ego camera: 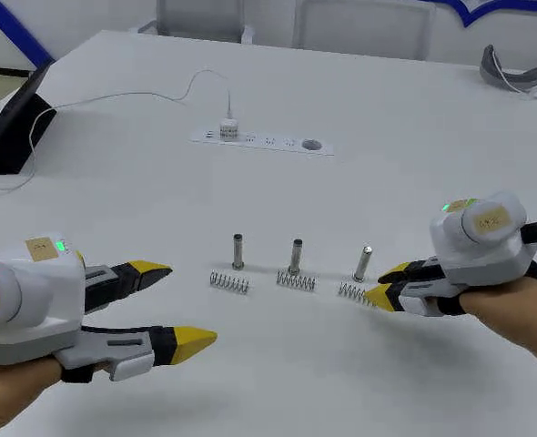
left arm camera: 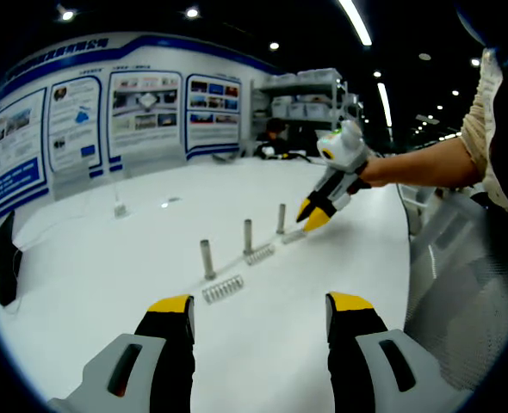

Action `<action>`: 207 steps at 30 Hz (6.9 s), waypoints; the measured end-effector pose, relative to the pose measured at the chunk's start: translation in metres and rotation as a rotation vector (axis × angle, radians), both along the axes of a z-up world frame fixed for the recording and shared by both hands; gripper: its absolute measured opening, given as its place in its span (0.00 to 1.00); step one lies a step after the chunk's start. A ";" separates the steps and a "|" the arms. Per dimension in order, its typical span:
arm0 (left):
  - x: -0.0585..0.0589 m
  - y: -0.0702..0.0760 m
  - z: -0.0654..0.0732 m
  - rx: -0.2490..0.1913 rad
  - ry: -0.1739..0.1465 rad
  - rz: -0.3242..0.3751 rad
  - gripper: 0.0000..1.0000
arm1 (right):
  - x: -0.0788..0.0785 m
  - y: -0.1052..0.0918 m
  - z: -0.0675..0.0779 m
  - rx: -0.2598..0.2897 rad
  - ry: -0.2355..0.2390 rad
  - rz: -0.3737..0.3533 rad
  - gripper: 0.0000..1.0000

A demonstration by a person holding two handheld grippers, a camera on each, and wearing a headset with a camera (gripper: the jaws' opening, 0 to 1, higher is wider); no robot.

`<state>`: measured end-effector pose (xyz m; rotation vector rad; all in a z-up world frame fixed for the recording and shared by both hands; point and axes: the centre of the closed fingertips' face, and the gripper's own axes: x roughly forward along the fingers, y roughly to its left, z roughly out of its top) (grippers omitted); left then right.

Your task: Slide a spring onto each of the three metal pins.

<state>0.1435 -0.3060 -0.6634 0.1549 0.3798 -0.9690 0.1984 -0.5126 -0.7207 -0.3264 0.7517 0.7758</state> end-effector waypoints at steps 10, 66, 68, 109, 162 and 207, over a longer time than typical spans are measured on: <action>-0.002 0.000 -0.002 0.002 0.008 0.004 0.62 | -0.001 0.001 -0.014 -0.050 0.027 0.058 0.17; 0.003 -0.058 -0.009 -0.011 0.030 -0.173 0.54 | -0.036 0.035 0.011 -0.091 0.061 0.227 0.12; 0.003 -0.062 -0.009 -0.008 0.030 -0.187 0.53 | -0.039 0.039 0.014 -0.088 0.057 0.243 0.12; -0.018 -0.104 -0.015 0.092 -0.033 -0.359 0.31 | -0.079 0.095 0.036 -0.164 0.046 0.617 0.12; -0.024 -0.112 -0.003 0.104 -0.112 -0.431 0.11 | -0.085 0.136 0.095 -0.125 -0.084 0.679 0.11; -0.008 -0.097 0.006 0.016 -0.075 -0.322 0.27 | -0.072 0.125 0.095 -0.021 -0.078 0.548 0.12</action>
